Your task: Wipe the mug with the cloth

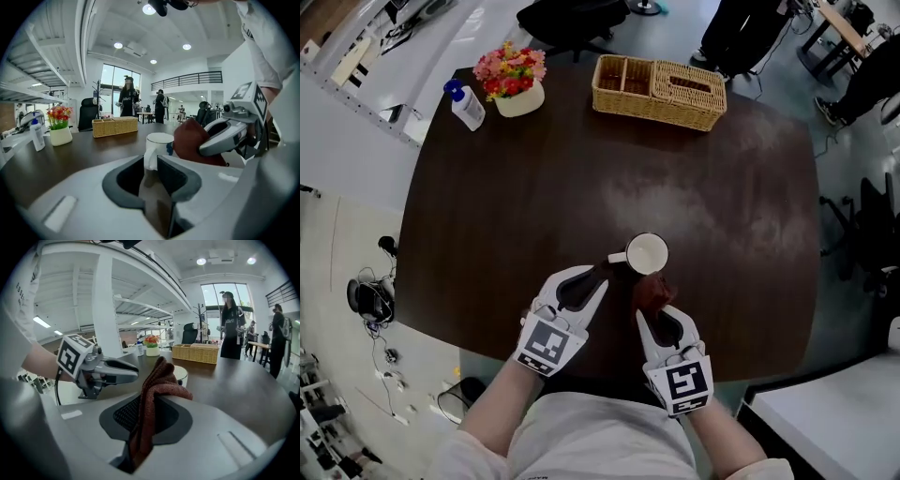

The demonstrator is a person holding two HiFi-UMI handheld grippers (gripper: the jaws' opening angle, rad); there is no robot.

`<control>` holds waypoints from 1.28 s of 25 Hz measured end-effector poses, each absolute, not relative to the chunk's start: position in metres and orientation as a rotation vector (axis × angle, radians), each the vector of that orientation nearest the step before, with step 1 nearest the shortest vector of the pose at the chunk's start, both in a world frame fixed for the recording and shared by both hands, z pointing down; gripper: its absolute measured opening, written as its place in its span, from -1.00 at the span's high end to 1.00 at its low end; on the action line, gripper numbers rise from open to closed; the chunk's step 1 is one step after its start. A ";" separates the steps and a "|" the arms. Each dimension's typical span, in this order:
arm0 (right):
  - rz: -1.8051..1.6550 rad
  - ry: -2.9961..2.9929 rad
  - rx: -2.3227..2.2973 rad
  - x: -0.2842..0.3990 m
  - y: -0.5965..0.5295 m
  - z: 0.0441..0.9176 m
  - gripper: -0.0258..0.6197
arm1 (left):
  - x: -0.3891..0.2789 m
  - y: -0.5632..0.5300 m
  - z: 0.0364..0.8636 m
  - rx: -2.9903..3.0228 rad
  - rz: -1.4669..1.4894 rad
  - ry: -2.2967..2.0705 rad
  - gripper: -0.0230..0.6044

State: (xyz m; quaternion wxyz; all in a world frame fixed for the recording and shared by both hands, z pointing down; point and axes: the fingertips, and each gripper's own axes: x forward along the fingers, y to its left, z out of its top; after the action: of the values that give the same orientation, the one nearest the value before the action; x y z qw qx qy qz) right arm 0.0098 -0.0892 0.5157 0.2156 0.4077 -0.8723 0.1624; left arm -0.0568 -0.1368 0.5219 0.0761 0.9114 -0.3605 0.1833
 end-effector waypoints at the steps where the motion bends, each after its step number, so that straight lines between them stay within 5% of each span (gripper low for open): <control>1: 0.459 -2.418 1.101 0.003 -0.093 0.517 0.67 | -0.055 -0.145 0.527 2.727 0.564 -1.043 0.68; 15: 0.485 -2.467 0.767 -0.042 -0.134 0.543 0.67 | -0.028 -0.197 0.543 2.961 0.695 -0.663 0.63; 32: 0.641 -2.232 1.108 0.058 -0.165 0.560 0.66 | -0.031 -0.196 0.545 2.992 0.779 -0.477 0.68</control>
State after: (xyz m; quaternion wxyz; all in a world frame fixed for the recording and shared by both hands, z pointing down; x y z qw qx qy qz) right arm 0.0582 -0.1653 0.5599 0.2806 0.4134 -0.8326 0.2391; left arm -0.0315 -0.1958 0.5451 0.0069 0.9564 -0.1524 0.2489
